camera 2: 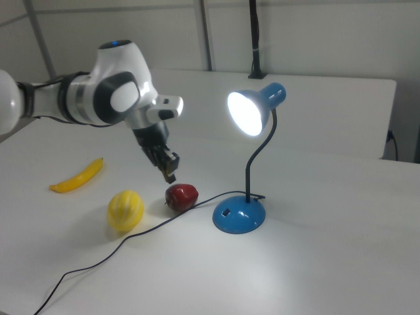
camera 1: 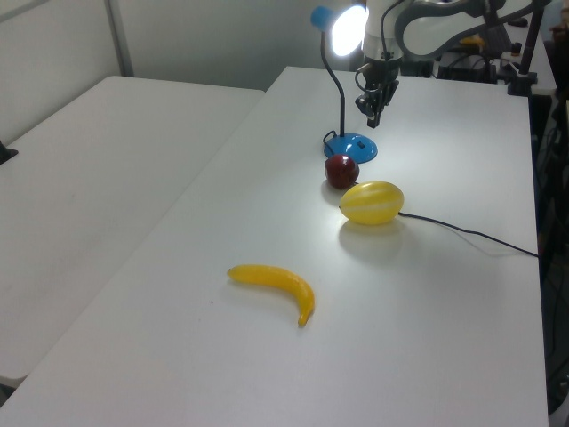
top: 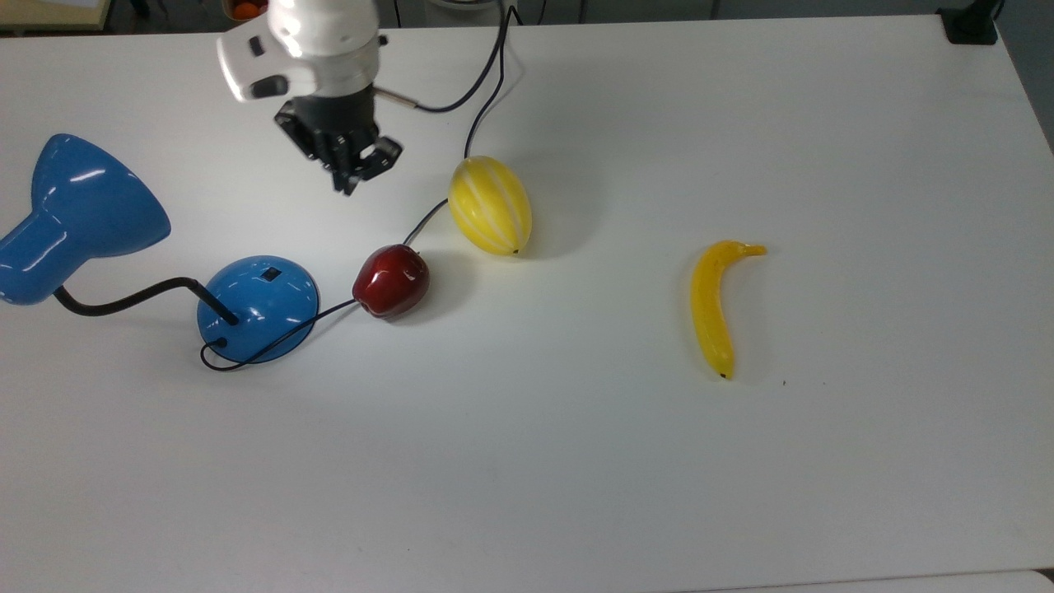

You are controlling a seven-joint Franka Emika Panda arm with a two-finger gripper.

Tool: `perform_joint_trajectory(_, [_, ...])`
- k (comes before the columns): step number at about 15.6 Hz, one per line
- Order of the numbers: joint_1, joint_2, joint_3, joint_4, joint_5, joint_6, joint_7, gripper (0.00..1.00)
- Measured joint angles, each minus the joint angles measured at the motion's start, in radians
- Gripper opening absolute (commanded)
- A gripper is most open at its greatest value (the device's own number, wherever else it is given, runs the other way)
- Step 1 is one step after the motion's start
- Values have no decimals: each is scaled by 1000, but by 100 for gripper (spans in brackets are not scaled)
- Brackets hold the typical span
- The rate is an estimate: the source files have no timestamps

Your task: Turn on desk lamp

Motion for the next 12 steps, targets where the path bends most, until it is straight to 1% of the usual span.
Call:
perform_joint_trajectory(2, [36, -65, 2, -43, 0, -60, 1, 68])
perform_joint_trajectory(4, [66, -118, 3, -70, 1, -120, -5, 98])
perform_joint_trajectory(5, [82, -143, 4, -80, 2, -146, -9, 100])
perform_joint_trajectory(8, [104, -201, 4, -96, 7, -206, -37, 100])
perform_joint_trajectory(10, [105, -227, 4, -102, 33, -248, -105, 100])
perform_joint_trajectory(12, [103, -243, 0, -96, 67, -334, -198, 100])
